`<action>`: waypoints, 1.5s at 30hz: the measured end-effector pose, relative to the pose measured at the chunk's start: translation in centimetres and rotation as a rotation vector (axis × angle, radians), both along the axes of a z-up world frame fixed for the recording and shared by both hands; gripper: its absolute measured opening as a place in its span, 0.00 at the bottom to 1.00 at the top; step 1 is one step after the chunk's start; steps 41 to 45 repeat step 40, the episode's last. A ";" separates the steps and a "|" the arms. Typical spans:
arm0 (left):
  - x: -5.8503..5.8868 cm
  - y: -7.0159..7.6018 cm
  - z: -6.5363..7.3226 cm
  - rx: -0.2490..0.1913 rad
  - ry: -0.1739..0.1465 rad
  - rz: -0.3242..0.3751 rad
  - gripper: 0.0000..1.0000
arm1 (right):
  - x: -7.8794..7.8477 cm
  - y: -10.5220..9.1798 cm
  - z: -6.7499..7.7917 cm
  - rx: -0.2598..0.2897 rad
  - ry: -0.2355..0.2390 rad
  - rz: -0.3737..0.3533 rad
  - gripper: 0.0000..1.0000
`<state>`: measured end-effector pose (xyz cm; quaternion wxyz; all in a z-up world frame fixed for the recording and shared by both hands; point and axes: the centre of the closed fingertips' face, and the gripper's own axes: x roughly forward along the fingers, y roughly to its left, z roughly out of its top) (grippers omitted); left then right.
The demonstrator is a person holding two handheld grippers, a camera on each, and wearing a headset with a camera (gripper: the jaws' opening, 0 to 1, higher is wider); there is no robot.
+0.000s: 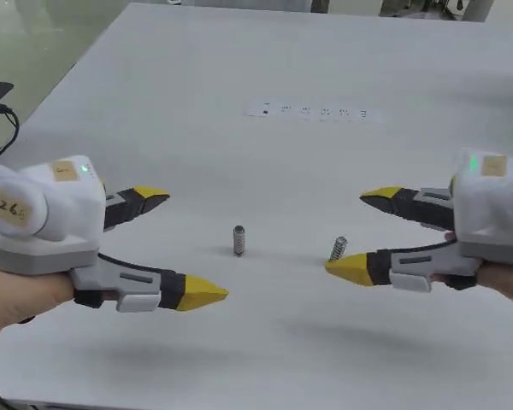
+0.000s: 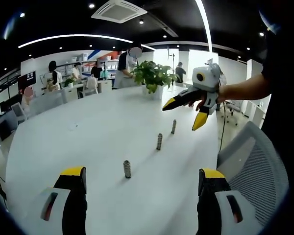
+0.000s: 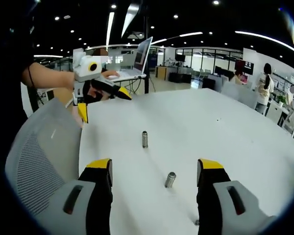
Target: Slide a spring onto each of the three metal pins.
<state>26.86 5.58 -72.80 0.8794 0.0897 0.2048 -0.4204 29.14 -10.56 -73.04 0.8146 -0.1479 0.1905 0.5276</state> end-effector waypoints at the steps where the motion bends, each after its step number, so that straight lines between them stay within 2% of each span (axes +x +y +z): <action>1: 0.0 0.0 0.1 -0.002 -0.001 0.006 0.92 | -0.2 -0.9 0.0 0.002 0.000 -0.020 0.71; 10: -0.7 0.1 0.3 -0.013 -0.004 0.030 0.93 | -1.8 -7.8 -1.1 0.027 0.042 -0.213 0.82; 15: -0.9 0.1 0.3 -0.017 -0.003 0.044 0.94 | -2.6 -9.9 -1.4 0.025 0.073 -0.259 0.86; 21: -1.2 -0.3 0.9 -0.021 -0.016 0.059 0.95 | -3.0 -11.2 -1.0 0.057 0.086 -0.314 0.93; 25: -1.3 -0.2 0.9 -0.017 -0.015 0.080 0.96 | -3.1 -12.2 -1.1 0.049 0.100 -0.336 0.96; 28: -1.5 -0.1 0.7 -0.020 -0.002 0.102 0.98 | -2.8 -12.9 -0.9 0.049 0.105 -0.355 0.99; 33: -1.7 0.2 0.4 -0.012 0.006 0.116 0.98 | -2.5 -13.4 -1.2 0.015 0.099 -0.369 0.99; 45: -1.5 0.5 0.6 -0.007 0.001 0.133 0.98 | -2.6 -12.6 -1.5 -0.009 0.106 -0.341 0.99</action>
